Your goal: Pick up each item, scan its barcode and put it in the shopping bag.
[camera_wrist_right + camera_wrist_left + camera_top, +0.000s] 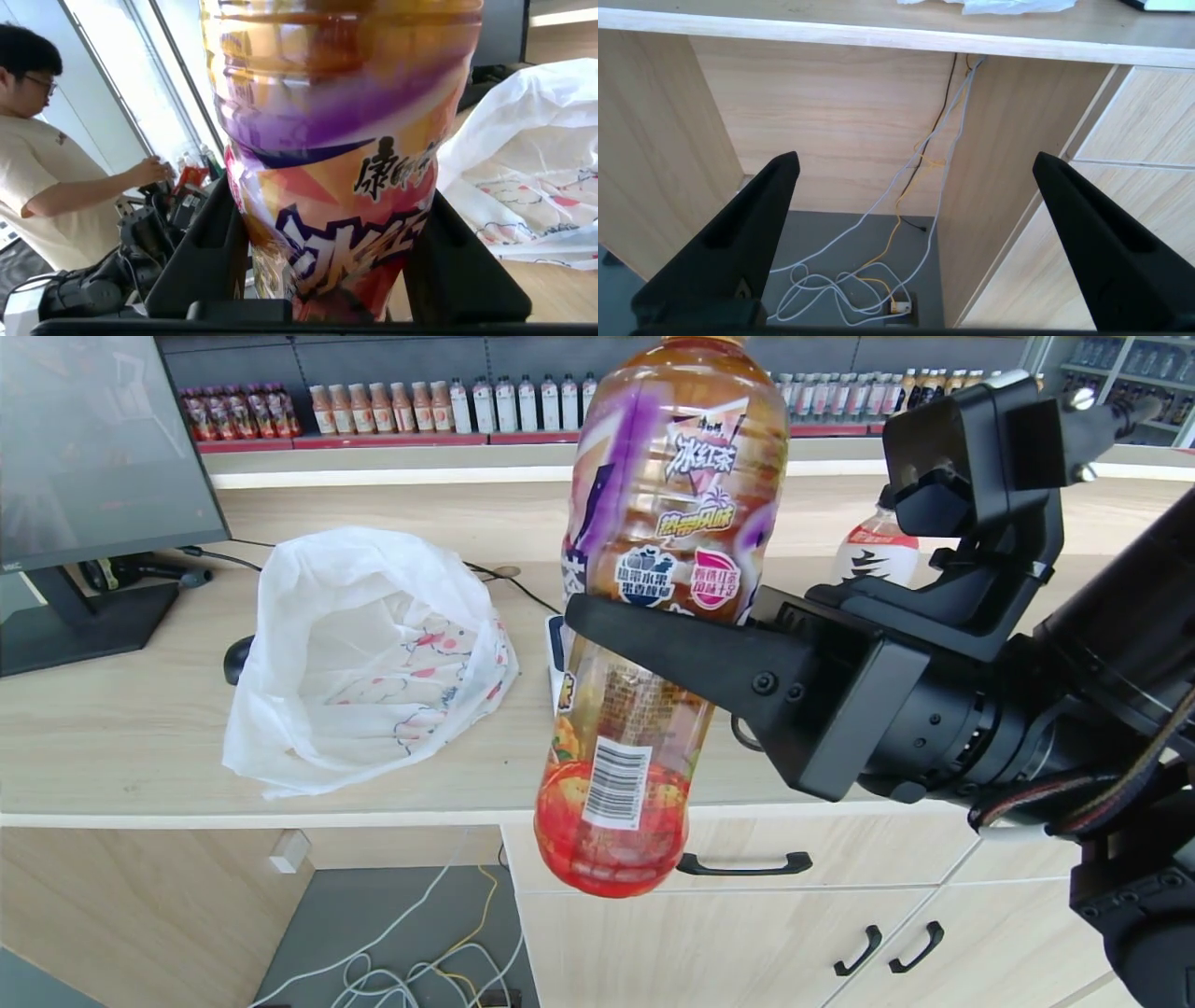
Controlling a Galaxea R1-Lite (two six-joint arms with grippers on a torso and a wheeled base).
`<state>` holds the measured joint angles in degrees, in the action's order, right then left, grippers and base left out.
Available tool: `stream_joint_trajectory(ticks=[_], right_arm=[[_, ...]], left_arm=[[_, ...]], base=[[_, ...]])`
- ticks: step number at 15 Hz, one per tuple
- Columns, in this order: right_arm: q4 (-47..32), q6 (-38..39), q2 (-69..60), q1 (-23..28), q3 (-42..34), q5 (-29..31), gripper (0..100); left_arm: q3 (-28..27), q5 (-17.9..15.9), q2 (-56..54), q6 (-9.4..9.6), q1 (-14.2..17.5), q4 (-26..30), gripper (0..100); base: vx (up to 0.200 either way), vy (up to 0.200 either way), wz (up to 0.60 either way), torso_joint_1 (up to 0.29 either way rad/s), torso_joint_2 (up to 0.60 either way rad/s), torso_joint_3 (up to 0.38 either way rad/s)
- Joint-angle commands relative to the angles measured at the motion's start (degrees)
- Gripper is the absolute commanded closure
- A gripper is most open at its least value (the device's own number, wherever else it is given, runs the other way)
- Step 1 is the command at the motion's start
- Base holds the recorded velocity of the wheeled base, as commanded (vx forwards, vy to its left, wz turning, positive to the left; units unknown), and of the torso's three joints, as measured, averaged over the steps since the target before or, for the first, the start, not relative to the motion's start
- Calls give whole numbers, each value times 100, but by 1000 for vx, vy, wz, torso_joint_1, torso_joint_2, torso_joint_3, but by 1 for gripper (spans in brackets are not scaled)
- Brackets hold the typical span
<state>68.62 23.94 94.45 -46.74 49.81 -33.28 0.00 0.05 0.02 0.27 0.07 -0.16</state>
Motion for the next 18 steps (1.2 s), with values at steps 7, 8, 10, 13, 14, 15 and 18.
stream_joint_trajectory(ticks=[7,8,10,13,14,15,18], right_arm=[[2,-425,-445,16,-578,797,100],[2,-689,-524,16,-754,1052,100],[11,-1102,-577,16,-903,1447,100],[11,-1577,-612,16,-1079,2124,100],[2,-1612,-621,51,-1079,2326,100],[2,-1674,-621,139,-1044,2563,100],[2,-2060,-665,130,-1272,3434,100]], left_arm=[[0,4,-2,0,1,-2,0],[0,4,-2,0,1,-2,0],[0,4,-2,0,1,-2,0],[0,4,-2,0,1,-2,0],[0,4,-2,0,1,-2,0],[0,4,-2,0,1,-2,0],[0,4,-2,0,1,-2,0]], base=[[0,0,0,0,0,0],[0,0,0,0,0,0],[0,0,0,0,0,0],[0,0,0,0,0,0],[0,0,0,0,0,0],[0,0,0,0,0,0],[0,0,0,0,0,0]])
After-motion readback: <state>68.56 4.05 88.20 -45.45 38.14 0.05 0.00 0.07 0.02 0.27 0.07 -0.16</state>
